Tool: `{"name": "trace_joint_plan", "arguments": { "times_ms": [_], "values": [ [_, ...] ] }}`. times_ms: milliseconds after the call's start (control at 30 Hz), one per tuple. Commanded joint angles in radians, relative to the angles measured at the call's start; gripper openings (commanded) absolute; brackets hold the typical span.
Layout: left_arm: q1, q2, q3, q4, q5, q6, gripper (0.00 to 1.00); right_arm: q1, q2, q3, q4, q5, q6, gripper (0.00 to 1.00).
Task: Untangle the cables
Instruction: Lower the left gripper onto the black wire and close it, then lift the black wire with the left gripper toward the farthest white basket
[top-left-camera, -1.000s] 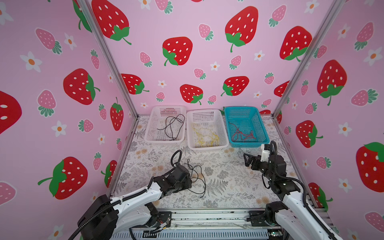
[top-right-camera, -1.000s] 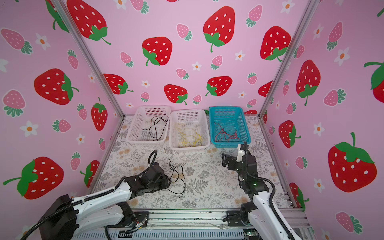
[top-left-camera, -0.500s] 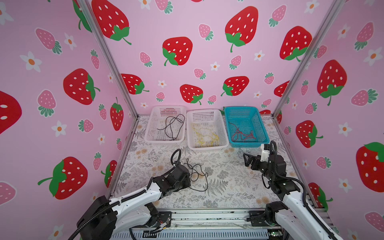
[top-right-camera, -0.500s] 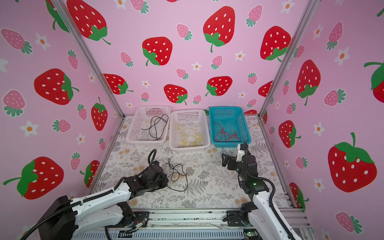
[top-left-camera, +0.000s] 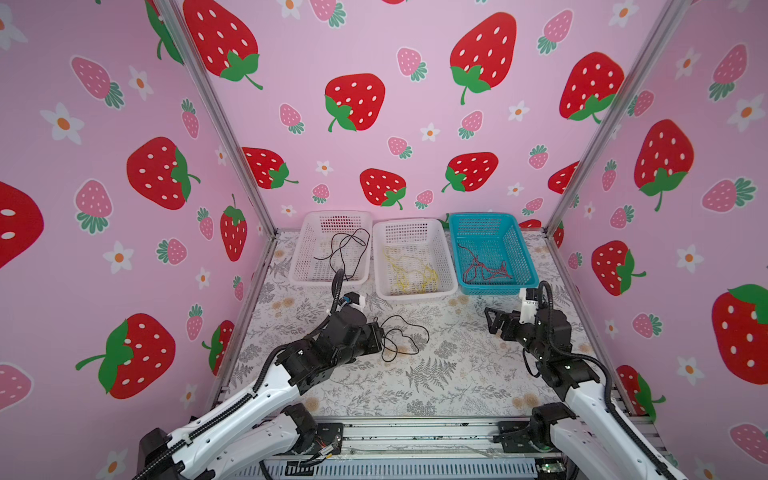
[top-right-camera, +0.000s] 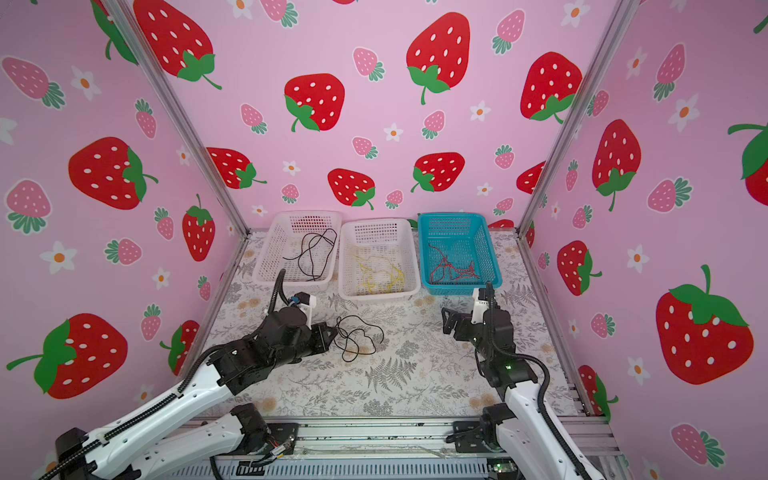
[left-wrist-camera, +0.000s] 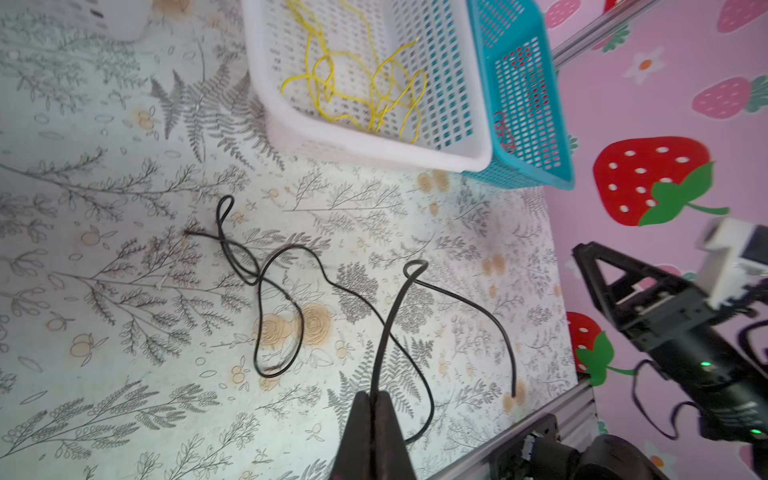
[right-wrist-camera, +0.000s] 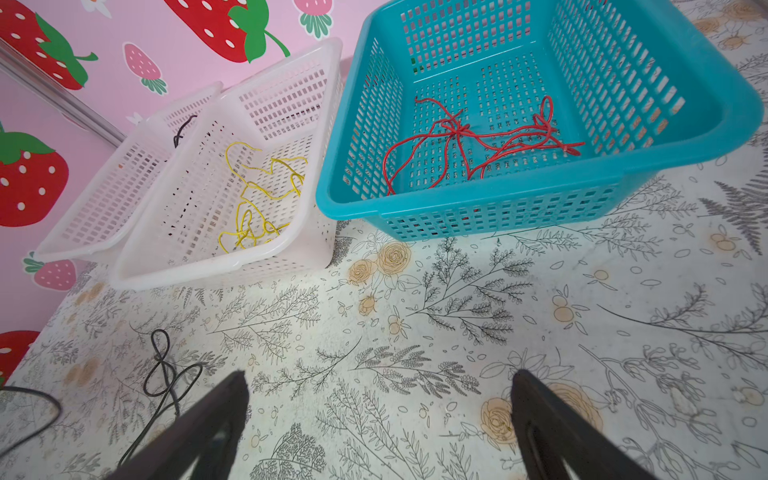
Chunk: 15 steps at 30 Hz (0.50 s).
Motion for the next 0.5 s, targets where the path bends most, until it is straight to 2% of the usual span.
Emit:
{"name": "trace_joint_plan", "arguments": {
  "times_ms": [0,467],
  "values": [
    [-0.003,-0.008,0.095,-0.089,0.011,0.041,0.0,0.008,0.003,-0.013,0.028,-0.025,0.002,0.99],
    [-0.002,0.05,0.471,-0.245,-0.004,0.202,0.0,0.014,0.037,-0.015,0.04,-0.042,0.0,0.99]
  ]
}}
